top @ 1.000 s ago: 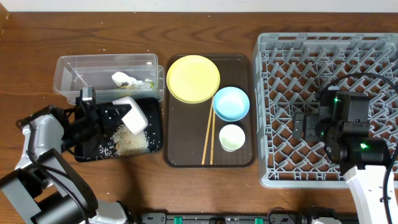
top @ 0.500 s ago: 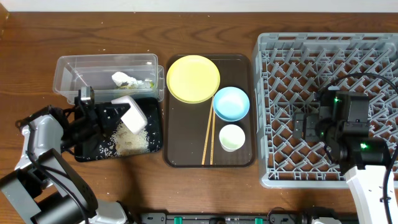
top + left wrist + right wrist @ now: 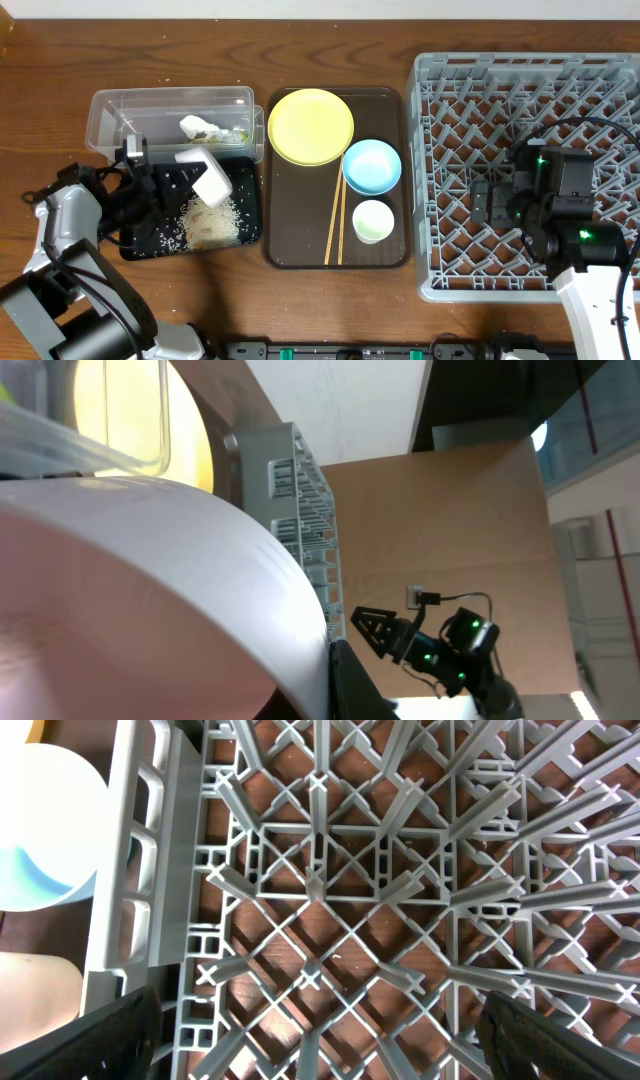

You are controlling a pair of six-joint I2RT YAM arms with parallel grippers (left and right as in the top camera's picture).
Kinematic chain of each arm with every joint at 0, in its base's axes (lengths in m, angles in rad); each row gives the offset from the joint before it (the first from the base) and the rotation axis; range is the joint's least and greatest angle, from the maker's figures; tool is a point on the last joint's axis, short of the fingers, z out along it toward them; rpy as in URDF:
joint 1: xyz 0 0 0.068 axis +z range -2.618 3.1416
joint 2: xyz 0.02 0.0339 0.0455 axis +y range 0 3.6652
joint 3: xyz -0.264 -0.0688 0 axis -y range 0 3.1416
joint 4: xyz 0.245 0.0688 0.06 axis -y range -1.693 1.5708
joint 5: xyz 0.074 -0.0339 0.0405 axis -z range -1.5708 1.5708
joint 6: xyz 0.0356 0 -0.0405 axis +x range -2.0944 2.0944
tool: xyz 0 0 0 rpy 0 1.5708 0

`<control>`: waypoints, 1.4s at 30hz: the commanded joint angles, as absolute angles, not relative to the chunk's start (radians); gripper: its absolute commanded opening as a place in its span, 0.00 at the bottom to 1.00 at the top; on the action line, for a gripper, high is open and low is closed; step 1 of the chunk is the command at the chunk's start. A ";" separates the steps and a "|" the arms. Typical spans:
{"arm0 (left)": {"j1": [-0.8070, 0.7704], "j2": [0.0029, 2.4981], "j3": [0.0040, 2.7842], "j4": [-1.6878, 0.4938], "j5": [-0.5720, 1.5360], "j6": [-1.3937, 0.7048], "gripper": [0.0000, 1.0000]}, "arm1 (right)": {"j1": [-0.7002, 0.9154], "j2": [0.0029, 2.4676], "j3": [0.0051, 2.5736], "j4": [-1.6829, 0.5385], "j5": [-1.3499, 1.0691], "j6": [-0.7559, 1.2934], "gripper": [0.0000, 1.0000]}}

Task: Sort waste into correct bins and load items into the dishwasher rack
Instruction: 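Tip the white bowl over the black tray to dump the rice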

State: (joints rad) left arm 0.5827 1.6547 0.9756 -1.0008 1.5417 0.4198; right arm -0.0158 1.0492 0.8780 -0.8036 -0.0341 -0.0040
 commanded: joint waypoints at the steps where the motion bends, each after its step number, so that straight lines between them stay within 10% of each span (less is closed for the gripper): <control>1: 0.590 1.640 0.972 -0.992 1.525 0.409 0.06 | -0.025 1.048 0.900 -0.806 -0.042 0.011 0.99; 12: 0.591 1.640 0.972 -0.981 1.452 0.130 0.06 | -0.025 1.048 0.900 -0.809 -0.042 0.011 0.99; 42: 0.556 1.612 0.979 -0.998 1.573 0.365 0.06 | -0.025 1.048 0.900 -0.836 -0.043 0.015 0.99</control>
State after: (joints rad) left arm 0.5770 1.6482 0.9756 -0.9913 1.5066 0.2970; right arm -0.0158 1.0492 0.8780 -0.8337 -0.0341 -0.0036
